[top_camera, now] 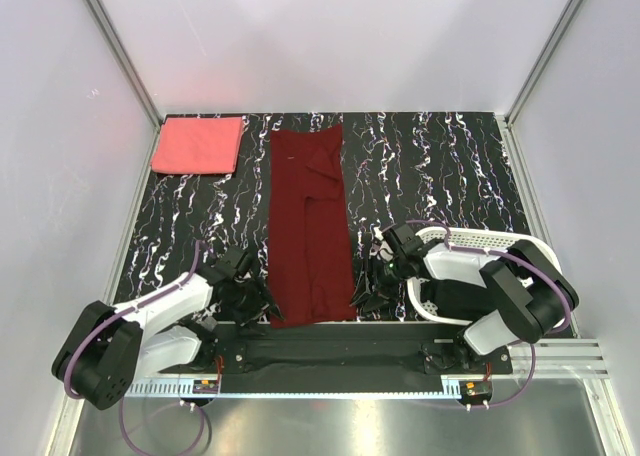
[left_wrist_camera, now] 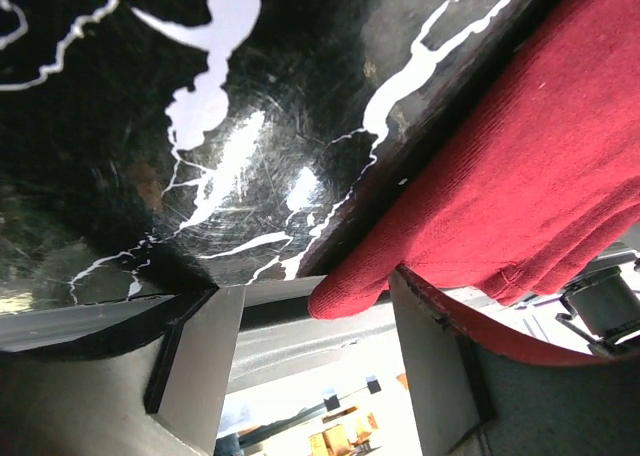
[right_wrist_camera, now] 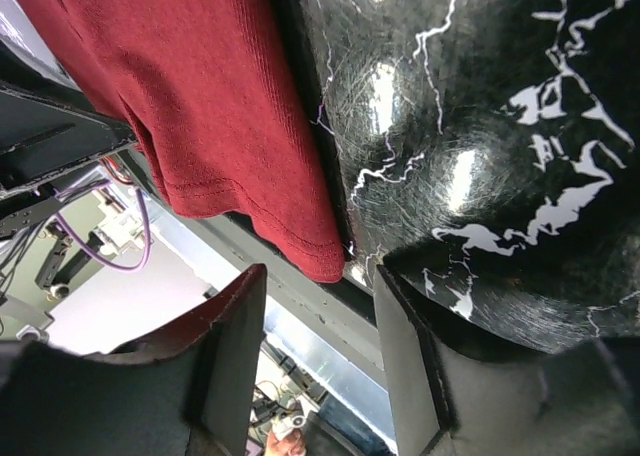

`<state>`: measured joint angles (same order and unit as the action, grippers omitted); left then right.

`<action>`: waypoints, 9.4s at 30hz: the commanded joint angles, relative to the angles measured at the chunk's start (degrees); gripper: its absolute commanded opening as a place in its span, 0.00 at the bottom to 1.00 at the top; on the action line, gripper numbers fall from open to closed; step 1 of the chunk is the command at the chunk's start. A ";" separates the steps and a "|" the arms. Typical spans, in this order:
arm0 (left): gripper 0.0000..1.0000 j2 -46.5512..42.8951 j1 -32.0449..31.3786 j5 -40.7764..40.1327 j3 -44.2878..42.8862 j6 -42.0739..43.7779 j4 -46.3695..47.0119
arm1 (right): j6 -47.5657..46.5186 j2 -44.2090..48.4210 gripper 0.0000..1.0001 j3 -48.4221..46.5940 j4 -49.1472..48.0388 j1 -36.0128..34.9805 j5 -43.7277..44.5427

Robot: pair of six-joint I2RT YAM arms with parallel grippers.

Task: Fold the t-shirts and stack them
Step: Fold the tshirt

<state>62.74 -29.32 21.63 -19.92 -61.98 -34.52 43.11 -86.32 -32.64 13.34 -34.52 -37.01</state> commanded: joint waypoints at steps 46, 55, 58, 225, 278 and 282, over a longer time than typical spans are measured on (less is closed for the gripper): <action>0.15 -8.86 -0.82 -6.77 -3.89 2.03 -4.41 | 0.57 6.25 0.00 2.76 3.18 -6.43 5.02; 0.17 -7.92 -0.91 -11.42 -17.05 7.03 -13.63 | 0.57 7.23 0.00 -8.89 10.62 -6.70 10.63; 0.20 -0.73 -0.65 -14.24 -26.81 11.07 -16.62 | -2.15 3.55 0.00 -19.07 18.35 -5.38 14.95; 0.27 29.37 11.84 6.23 -36.78 30.43 12.01 | -15.97 -35.76 0.08 -59.50 23.32 12.03 -0.94; 0.67 29.81 12.71 2.63 -25.26 17.68 11.94 | -2.60 -11.32 0.61 -16.05 4.59 11.41 8.98; 0.66 29.54 12.71 1.58 -24.55 16.80 8.43 | -1.81 -11.15 0.61 -15.87 5.03 11.41 9.68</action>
<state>91.15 -16.56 25.39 -45.60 -44.16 -23.07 40.47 -98.17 -49.76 20.18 -22.57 -30.15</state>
